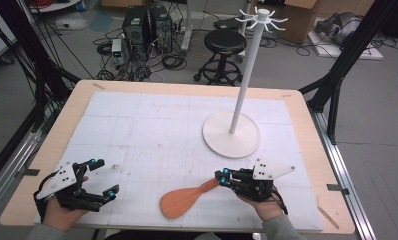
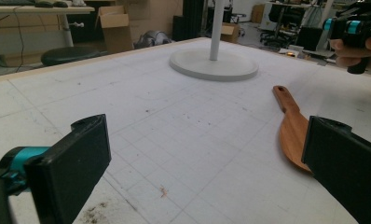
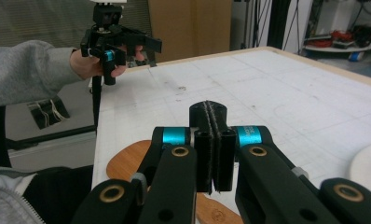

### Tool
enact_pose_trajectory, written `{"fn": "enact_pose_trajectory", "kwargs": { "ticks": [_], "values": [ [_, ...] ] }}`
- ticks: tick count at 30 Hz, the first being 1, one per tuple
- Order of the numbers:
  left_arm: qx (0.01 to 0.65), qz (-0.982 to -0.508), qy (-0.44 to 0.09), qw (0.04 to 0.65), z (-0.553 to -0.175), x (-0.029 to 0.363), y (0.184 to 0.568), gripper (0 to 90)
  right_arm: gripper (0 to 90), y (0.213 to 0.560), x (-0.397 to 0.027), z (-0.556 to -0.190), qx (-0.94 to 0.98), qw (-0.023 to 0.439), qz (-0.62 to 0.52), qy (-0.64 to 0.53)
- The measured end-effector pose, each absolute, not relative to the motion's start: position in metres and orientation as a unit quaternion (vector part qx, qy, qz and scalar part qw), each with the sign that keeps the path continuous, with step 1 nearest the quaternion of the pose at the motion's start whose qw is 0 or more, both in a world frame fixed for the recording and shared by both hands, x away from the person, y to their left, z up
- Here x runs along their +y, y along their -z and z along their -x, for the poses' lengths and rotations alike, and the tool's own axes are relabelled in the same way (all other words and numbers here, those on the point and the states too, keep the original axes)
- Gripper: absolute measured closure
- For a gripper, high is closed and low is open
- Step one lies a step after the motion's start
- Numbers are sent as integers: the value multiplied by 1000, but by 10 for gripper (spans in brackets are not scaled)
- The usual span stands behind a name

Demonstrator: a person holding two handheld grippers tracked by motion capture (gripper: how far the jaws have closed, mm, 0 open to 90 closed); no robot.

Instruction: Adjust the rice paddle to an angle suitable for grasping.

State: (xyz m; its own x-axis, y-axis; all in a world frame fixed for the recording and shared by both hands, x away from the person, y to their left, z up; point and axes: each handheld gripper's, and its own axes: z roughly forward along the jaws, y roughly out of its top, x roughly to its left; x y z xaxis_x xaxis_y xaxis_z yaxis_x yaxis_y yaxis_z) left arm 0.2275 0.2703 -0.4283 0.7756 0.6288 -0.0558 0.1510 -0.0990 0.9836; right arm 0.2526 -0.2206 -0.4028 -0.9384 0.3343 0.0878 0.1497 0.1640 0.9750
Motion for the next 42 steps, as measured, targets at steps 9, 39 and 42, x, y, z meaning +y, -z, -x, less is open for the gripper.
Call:
{"fn": "enact_pose_trajectory", "kwargs": {
  "ticks": [9, 39, 42],
  "values": [
    [274, -717, -195, 611, -227, 270, 429, 18, 891, 407, -198, -255, 767, 48, -149, -622],
    [274, -716, -197, 612, -226, 272, 429, 18, 892, 427, -101, -276, 814, -13, -154, -560],
    [275, -716, -198, 610, -225, 273, 429, 18, 892, 430, -93, -276, 822, -18, -147, -549]
  ]
}}
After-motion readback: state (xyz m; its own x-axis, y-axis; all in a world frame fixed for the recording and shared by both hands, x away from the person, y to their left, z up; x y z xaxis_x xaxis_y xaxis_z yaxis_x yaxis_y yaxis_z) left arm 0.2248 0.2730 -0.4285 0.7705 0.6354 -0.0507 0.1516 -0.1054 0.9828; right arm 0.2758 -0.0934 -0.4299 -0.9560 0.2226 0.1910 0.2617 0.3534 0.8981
